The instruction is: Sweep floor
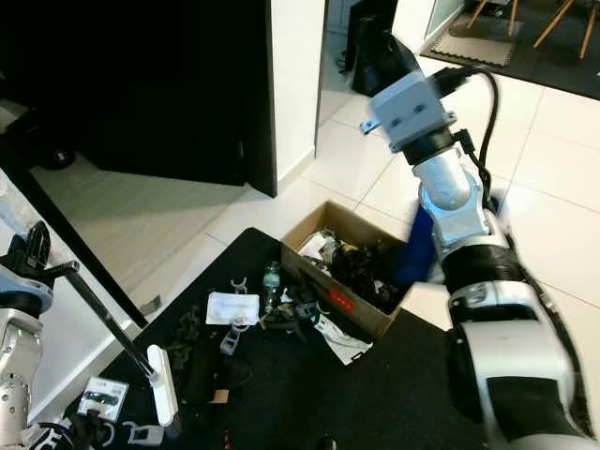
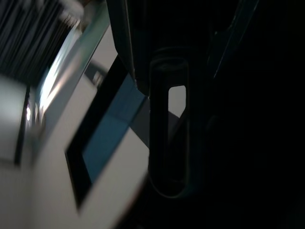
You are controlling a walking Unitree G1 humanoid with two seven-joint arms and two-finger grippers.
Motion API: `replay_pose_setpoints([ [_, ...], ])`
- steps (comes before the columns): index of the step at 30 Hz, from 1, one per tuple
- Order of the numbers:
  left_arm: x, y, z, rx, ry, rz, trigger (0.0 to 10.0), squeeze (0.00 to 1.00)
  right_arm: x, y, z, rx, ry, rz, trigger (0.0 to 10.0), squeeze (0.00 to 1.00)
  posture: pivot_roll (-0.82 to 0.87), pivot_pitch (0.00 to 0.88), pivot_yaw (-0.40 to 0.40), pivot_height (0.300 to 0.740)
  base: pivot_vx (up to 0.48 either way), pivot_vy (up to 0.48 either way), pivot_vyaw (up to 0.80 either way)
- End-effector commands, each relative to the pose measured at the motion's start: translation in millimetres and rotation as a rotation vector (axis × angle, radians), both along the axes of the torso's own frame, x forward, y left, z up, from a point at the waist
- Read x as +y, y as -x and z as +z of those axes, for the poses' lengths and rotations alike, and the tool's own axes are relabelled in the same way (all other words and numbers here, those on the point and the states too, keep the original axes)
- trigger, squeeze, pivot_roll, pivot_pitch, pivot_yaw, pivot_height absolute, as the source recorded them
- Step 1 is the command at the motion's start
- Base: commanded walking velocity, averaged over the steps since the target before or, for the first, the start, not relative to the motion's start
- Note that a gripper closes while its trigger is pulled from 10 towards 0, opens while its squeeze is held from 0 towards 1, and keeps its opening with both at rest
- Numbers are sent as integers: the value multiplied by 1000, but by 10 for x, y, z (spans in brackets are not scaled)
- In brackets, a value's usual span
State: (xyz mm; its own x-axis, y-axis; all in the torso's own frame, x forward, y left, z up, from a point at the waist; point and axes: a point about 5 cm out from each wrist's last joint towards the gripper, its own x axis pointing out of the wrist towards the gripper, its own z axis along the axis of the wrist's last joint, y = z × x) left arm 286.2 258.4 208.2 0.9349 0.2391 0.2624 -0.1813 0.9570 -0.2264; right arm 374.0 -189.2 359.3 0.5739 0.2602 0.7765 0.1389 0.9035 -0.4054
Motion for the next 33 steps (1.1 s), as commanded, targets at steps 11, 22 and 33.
replay_pose_setpoints([
  [11, 6, 37, -5, 7, -12, 6, 10000, 0, 66, 120, 209, -35, -123, 153, 10000, 0, 69, 187, 55, 740, 0, 0, 0],
  [22, -148, 74, -298, 196, 30, -28, 10000, 0, 836, 233, -1071, 498, -95, 644, 10000, 0, 91, 198, 42, 740, 0, 0, 0],
  [33, -303, 121, -499, 295, -17, -22, 10000, 0, 1117, 466, -1421, 655, -98, 825, 10000, 0, 95, 178, 28, 740, 0, 0, 0],
])
